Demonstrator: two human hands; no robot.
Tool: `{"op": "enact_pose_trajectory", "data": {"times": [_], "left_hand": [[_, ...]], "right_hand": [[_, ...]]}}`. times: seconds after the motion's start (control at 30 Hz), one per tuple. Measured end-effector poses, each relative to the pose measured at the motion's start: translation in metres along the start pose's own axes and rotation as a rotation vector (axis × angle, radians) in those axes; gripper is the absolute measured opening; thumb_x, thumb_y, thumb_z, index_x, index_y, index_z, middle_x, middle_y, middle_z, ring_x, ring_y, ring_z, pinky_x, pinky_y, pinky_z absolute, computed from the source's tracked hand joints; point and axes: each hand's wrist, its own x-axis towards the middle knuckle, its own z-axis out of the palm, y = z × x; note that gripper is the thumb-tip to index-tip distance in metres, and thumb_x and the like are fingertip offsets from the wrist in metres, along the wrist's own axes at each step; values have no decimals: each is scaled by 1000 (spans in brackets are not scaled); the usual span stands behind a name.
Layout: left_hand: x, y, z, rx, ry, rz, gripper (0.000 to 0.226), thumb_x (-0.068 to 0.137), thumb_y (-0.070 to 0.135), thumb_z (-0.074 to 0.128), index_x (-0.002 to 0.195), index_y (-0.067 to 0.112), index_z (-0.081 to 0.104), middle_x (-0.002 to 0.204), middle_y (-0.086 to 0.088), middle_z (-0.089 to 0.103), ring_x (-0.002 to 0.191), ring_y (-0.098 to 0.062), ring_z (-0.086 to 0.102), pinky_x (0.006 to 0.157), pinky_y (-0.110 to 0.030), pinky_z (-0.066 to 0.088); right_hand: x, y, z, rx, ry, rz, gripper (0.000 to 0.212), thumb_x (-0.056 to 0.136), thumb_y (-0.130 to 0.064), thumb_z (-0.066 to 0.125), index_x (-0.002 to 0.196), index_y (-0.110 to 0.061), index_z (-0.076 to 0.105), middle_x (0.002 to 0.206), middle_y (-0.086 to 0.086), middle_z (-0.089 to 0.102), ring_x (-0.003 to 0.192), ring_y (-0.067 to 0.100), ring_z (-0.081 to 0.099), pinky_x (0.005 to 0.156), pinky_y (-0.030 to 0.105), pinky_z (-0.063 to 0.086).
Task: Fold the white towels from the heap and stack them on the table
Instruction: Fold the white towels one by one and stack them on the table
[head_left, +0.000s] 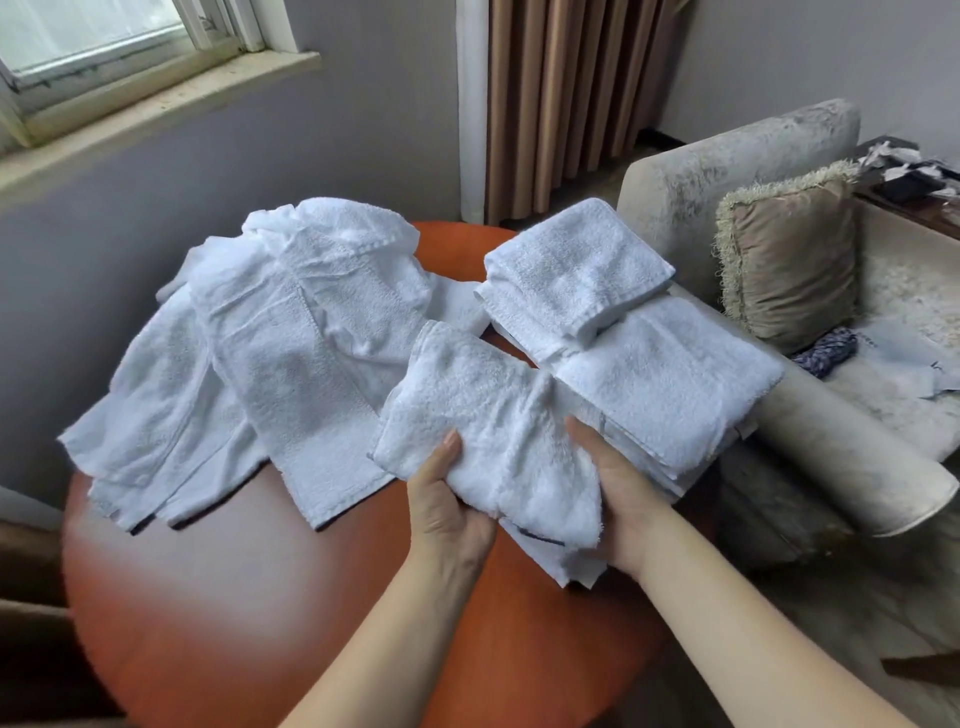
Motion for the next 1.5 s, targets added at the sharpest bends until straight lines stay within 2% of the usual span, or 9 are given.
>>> {"op": "enact_pose_trajectory", "data": {"times": [0.3,0.43,0.63,0.83,1.03,1.1,1.23,1.37,1.5], "left_hand": [[-5,8,-35,95,-15,-54,85,41,14,89,122,11,63,117,-13,68,103,-32,67,84,-47,55],[-5,23,-50,266,-141,-228,64,43,36,94,99,11,76,108,-13,71,97,-30,69,75,-42,57],[-2,18,-66,390,15,-276,92,68,79,54,130,11,58,129,-15,62,119,-33,59,96,-50,46],[8,-12,-63,683,159,-108,56,76,9,69,130,13,54,117,-7,69,105,-27,67,81,-38,56],[-2,-36,-57,452,236,-143,53,86,-15,39,120,20,57,113,-5,70,96,-25,69,64,-36,58],[-3,-38,-60,515,216,-136,53,85,-14,39,119,23,57,114,-2,70,101,-24,68,70,-37,57],[0,-31,-72,762,184,-103,50,82,-7,47,122,21,57,119,-1,68,109,-21,64,94,-39,52],[-4,-24,-83,882,191,-169,37,84,4,55,119,18,57,115,-2,69,101,-18,68,82,-31,55],[-4,-24,-82,934,204,-150,29,86,6,53,112,14,60,109,-2,71,99,-20,69,88,-38,55]], "right_hand": [[-24,-40,-15,-261,-53,-43,42,81,-11,66,121,3,62,114,22,67,102,37,67,75,43,58],[-24,-65,-25,-541,-44,53,43,73,-10,76,114,-4,66,109,21,70,98,39,68,83,52,55],[6,-67,-26,-938,329,-175,56,72,-24,83,119,-15,55,110,3,64,97,25,65,88,45,54],[23,-53,-25,-1465,554,-405,61,81,-31,74,133,-16,46,130,3,55,114,23,54,92,36,45],[36,-18,-14,-1823,569,-1137,34,73,-2,56,106,0,66,110,19,65,103,40,61,88,49,52],[43,-5,-14,-1925,496,-919,57,82,-30,31,122,-5,62,131,19,57,124,38,52,104,50,40],[52,3,-38,-1994,413,-560,90,72,-53,-14,155,-24,4,162,-5,-8,146,9,-14,117,32,-12],[56,1,-44,-1997,388,-517,84,76,-58,-14,154,-27,-6,151,-14,-26,135,0,-27,114,29,-18],[52,-6,-32,-2018,398,-481,60,101,-45,17,155,-25,-1,161,-8,-14,144,7,-19,117,31,-12]]}}
